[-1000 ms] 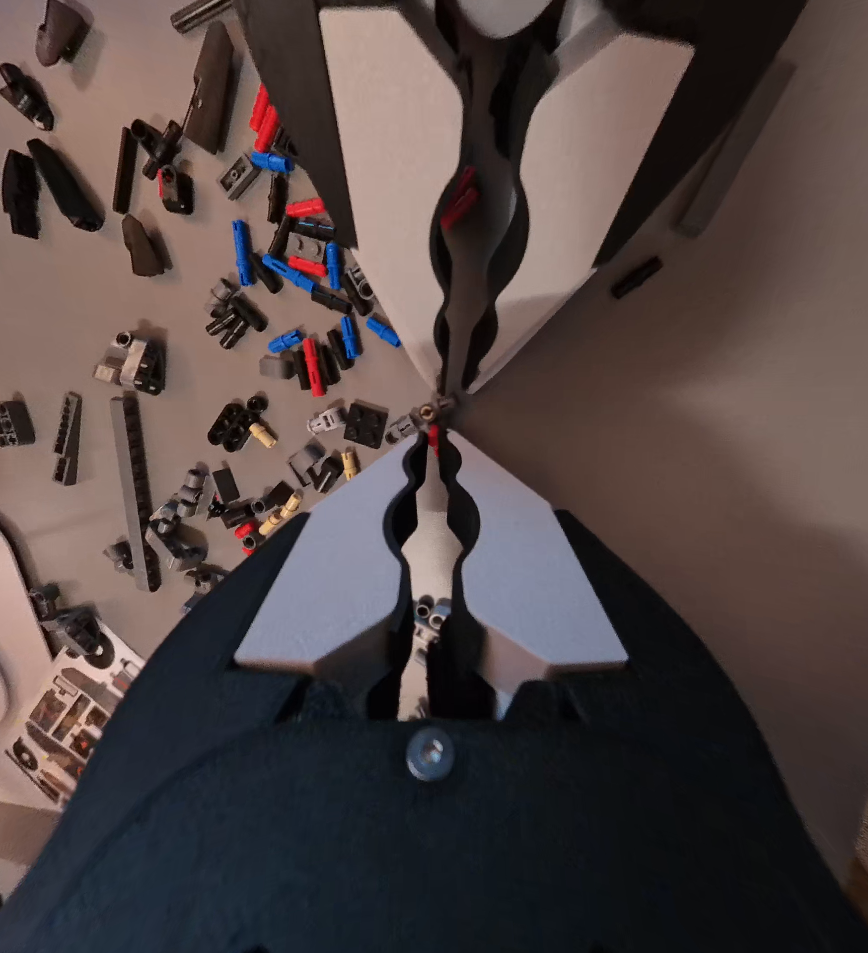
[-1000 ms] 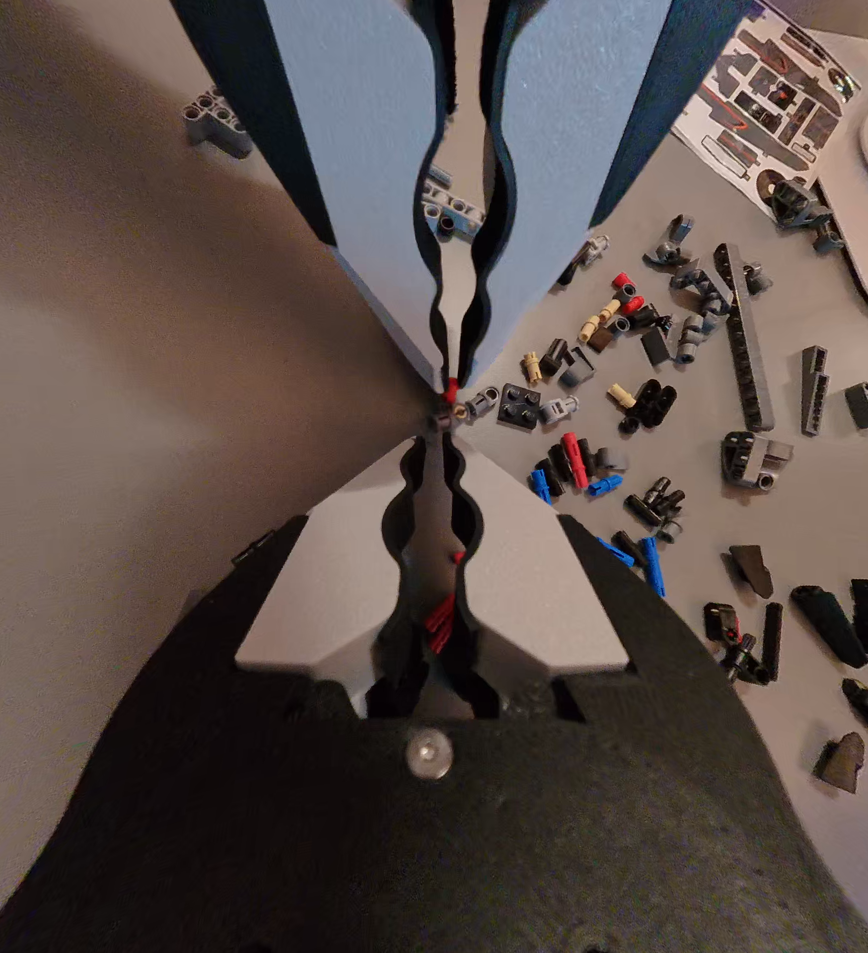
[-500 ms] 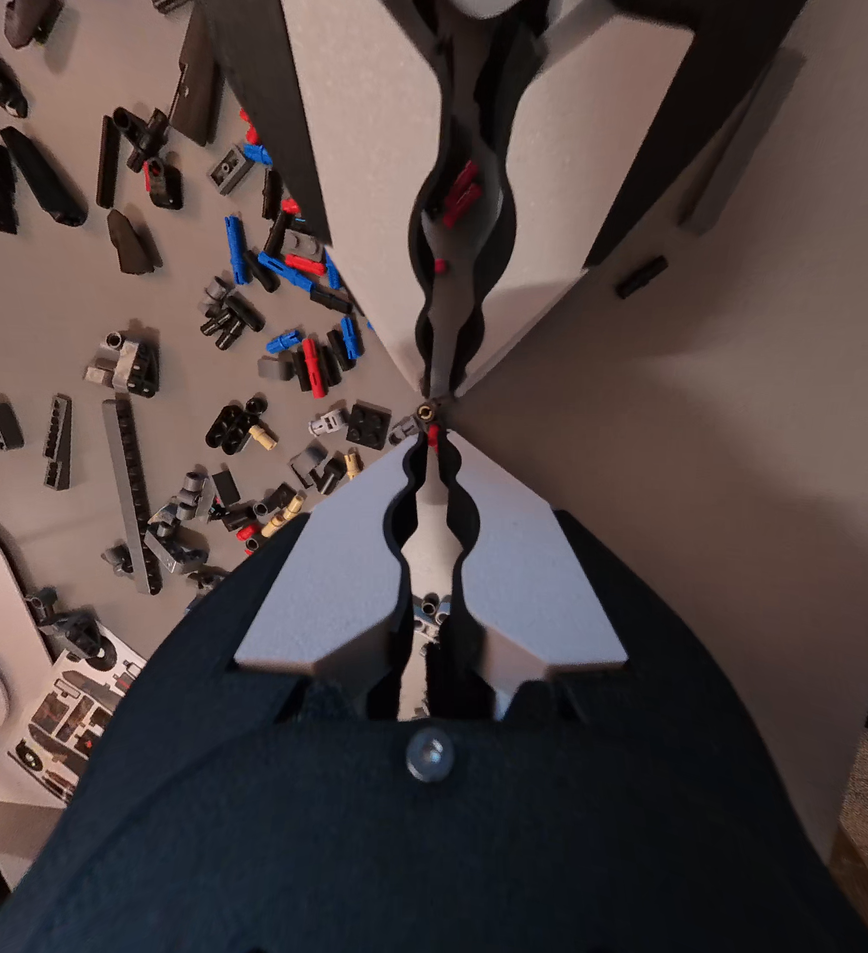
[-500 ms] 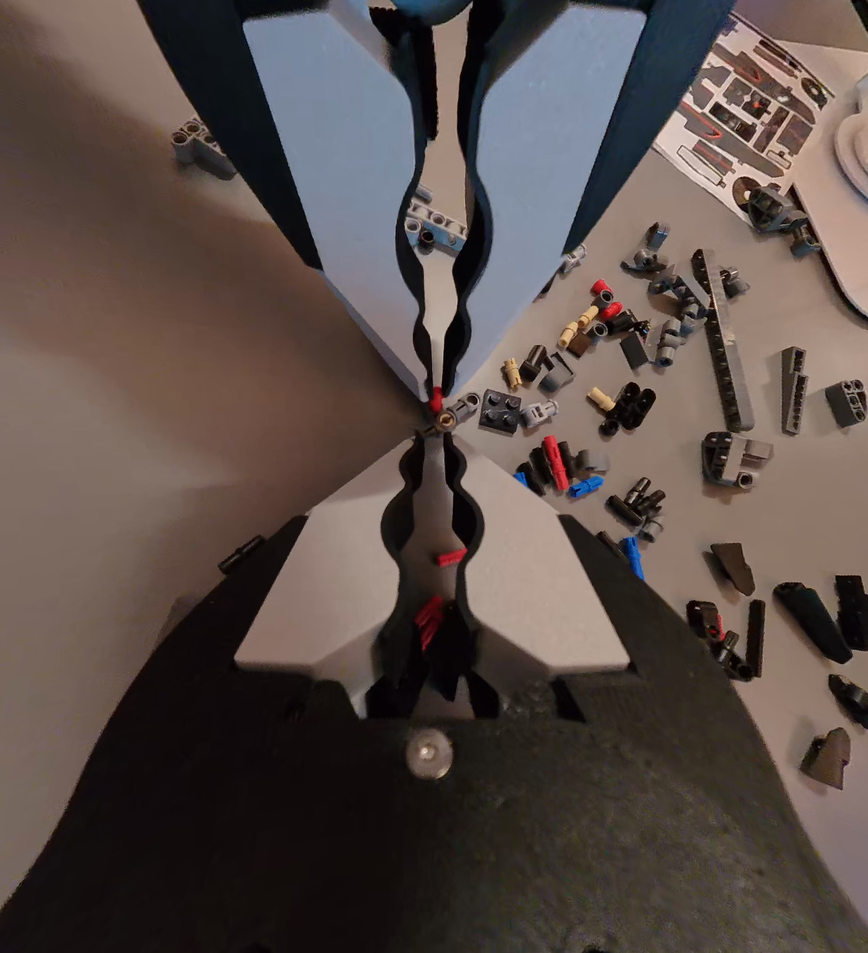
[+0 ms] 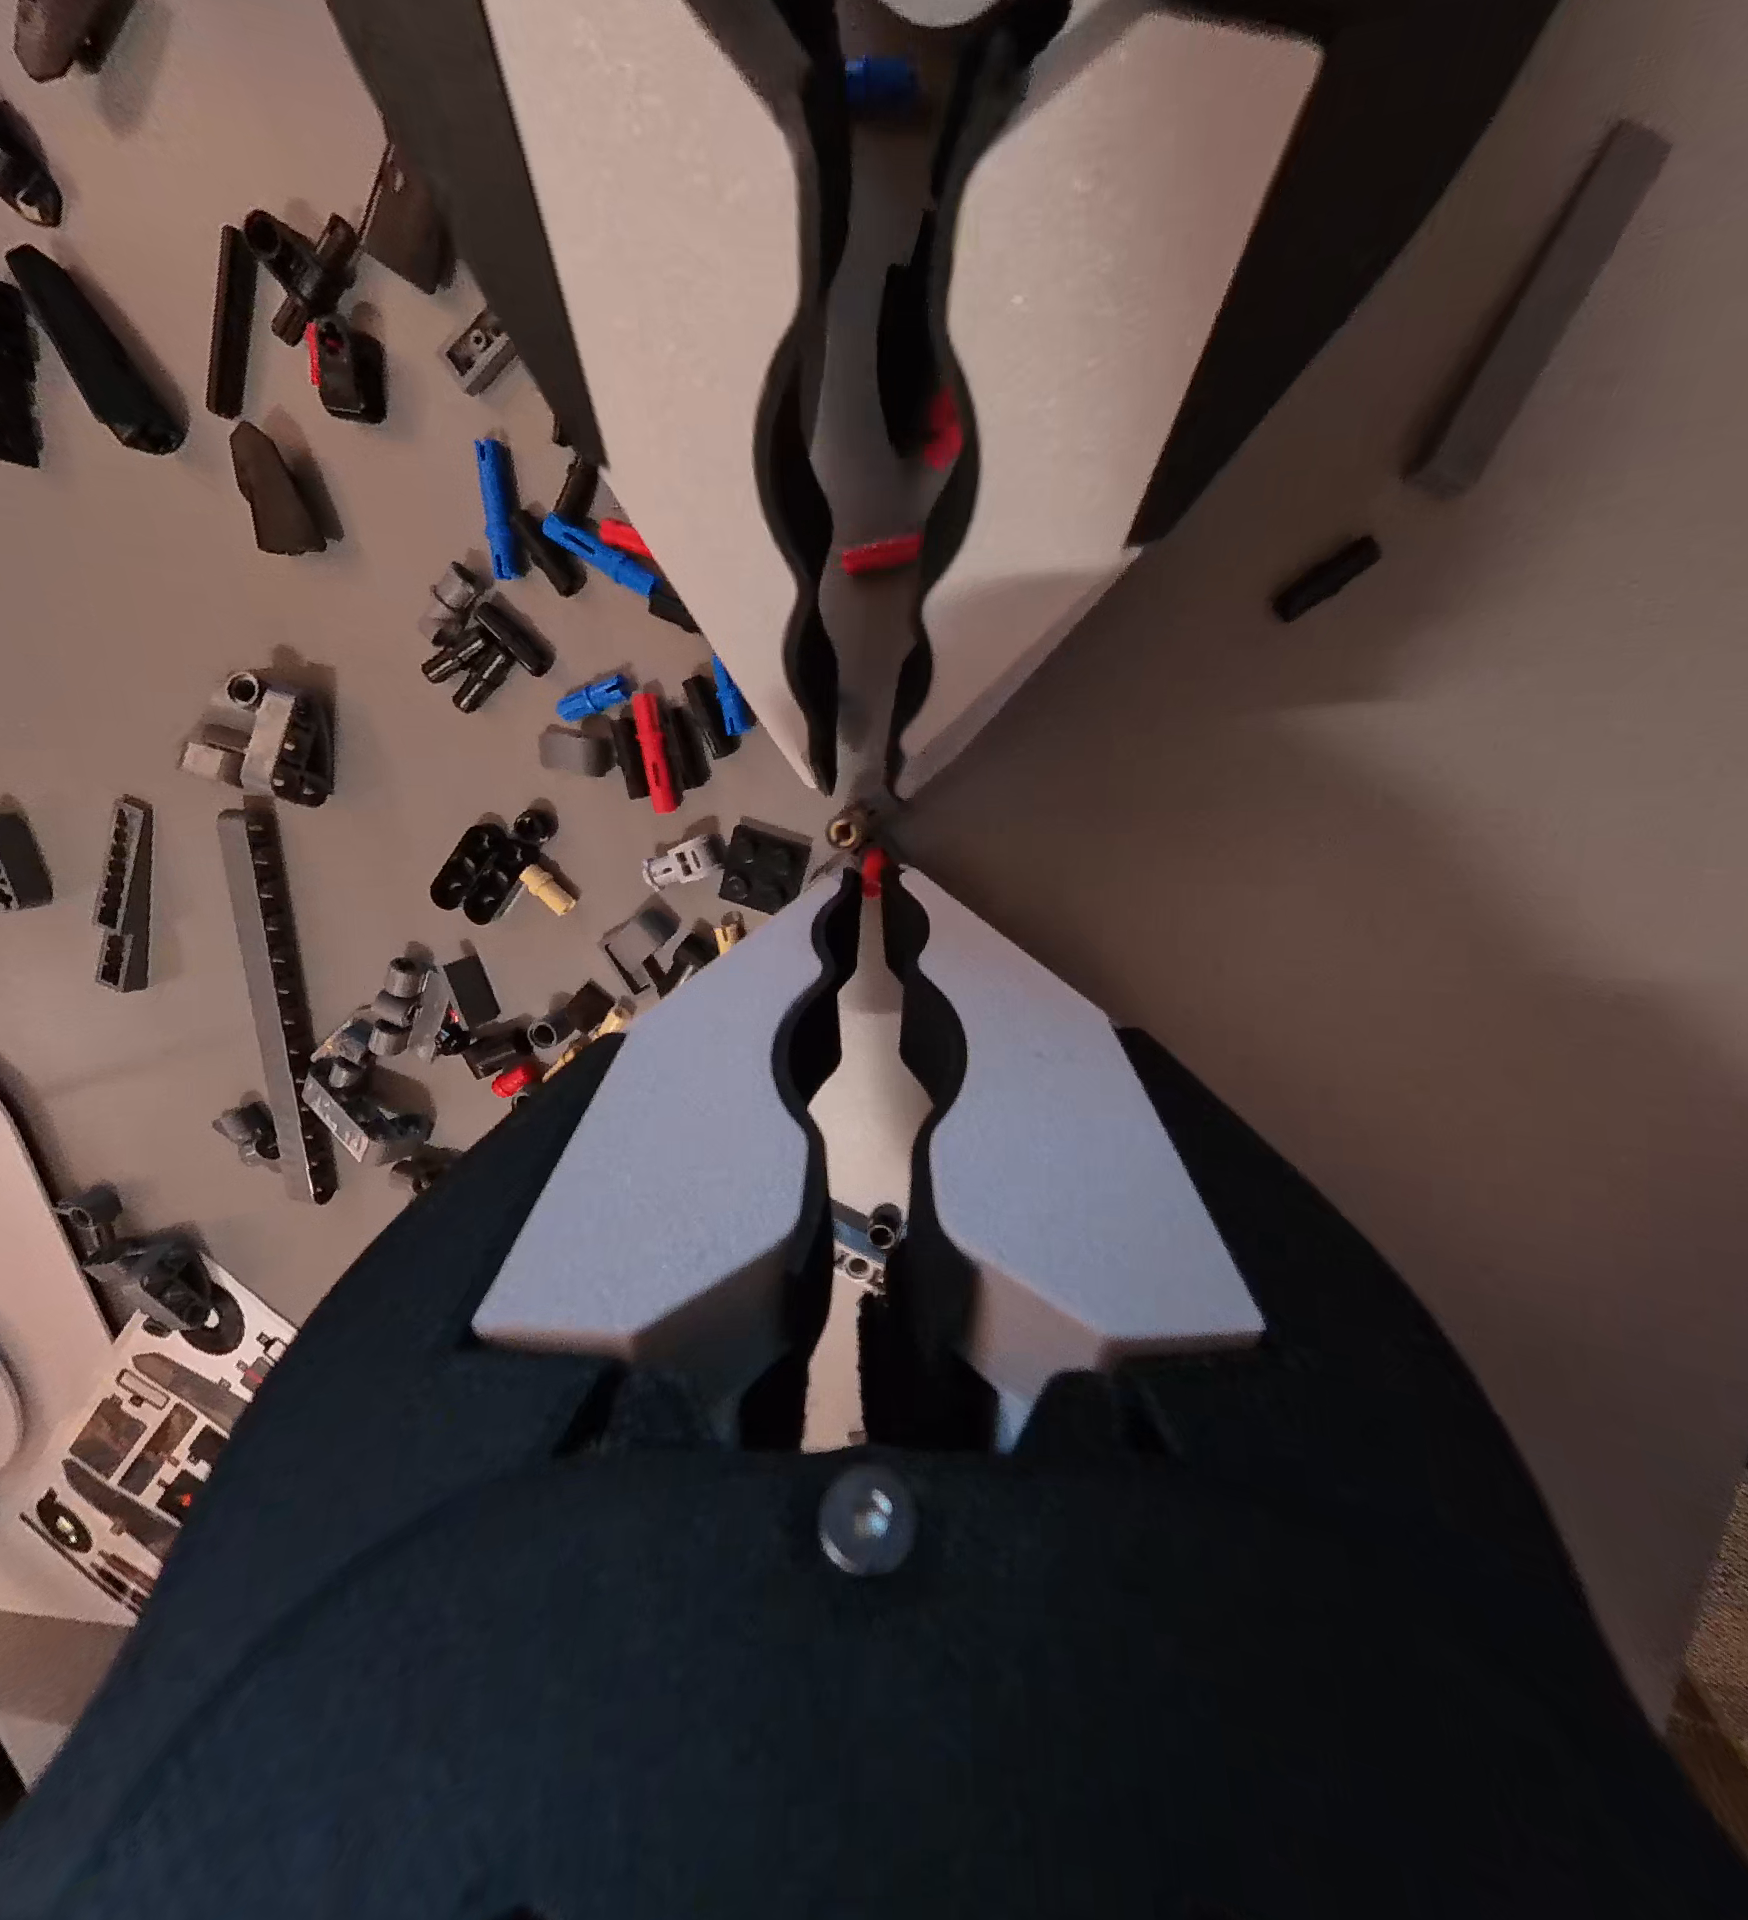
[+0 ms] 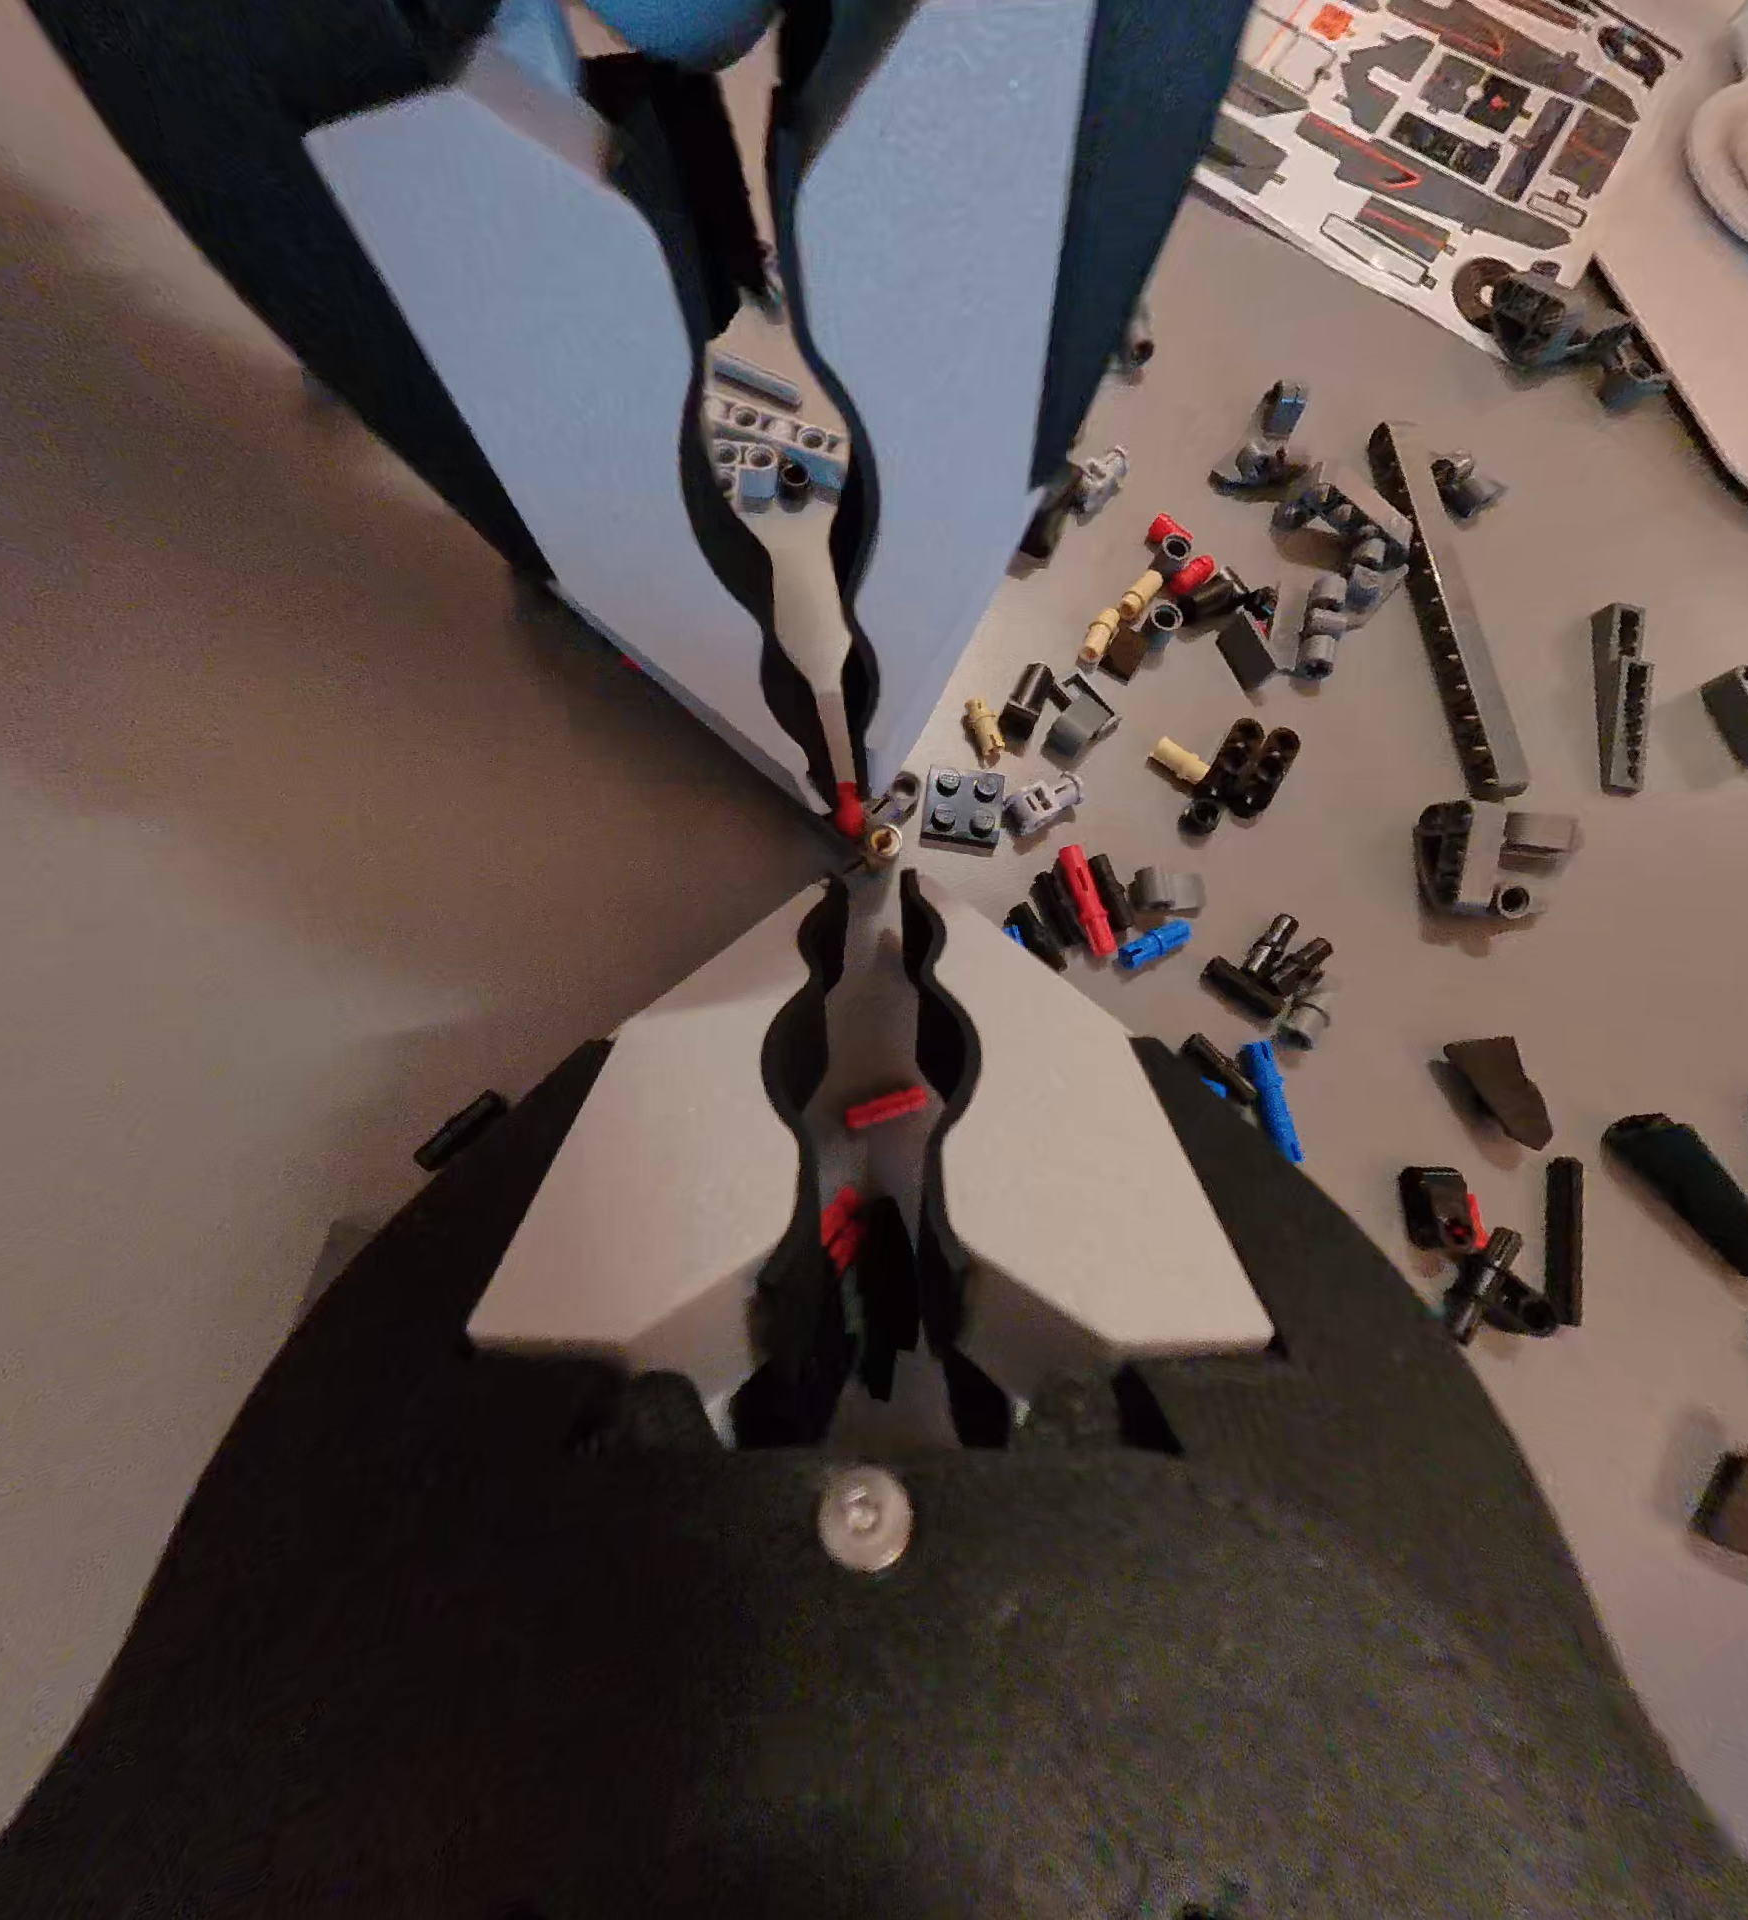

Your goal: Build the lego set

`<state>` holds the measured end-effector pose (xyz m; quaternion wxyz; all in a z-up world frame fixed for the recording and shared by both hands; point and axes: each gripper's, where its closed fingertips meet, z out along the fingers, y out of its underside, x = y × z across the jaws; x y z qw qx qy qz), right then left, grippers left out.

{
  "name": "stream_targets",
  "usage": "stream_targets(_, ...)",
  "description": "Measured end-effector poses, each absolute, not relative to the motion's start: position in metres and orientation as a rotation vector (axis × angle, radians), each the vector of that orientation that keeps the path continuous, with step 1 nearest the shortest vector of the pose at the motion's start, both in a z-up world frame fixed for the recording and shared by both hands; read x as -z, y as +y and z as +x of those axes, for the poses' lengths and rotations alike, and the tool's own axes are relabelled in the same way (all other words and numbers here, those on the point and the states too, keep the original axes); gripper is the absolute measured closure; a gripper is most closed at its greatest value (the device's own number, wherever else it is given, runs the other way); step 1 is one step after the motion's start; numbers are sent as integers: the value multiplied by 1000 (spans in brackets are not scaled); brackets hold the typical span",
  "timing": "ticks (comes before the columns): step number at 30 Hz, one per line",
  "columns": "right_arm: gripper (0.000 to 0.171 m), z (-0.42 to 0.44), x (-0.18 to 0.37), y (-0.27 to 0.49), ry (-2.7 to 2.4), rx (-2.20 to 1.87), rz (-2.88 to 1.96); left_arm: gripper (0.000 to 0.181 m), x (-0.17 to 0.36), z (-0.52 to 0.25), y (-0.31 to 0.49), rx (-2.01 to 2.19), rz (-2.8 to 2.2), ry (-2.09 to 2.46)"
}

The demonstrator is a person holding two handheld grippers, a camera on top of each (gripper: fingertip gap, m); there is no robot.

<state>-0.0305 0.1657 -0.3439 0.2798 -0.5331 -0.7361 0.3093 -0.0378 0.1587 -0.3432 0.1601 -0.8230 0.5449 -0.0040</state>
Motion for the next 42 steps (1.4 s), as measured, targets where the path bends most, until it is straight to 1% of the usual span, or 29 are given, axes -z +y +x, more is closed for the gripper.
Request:
stream_targets(3,170,-28,343,172,-1940,-885,-1506,179,343,-38,158,8,-2352,1555)
stream_targets(5,168,-26,339,171,-1925,-973,-1542,179,343,-38,158,6,-2352,1551)
stream_targets(8,160,-29,333,170,-1919,-1073,-1575,179,343,-38,159,9,-2351,1542)
stream_targets(10,157,-31,336,172,-1951,-1045,-1569,179,343,-37,160,9,-2351,1539)
stream_targets(18,171,-33,342,168,-2037,-1063,-1562,179,344,-34,161,2,-2350,1547)
stream_targets(42,171,-33,342,168,-2030,-1057,-1542,179,343,-27,162,-51,-2346,1604)
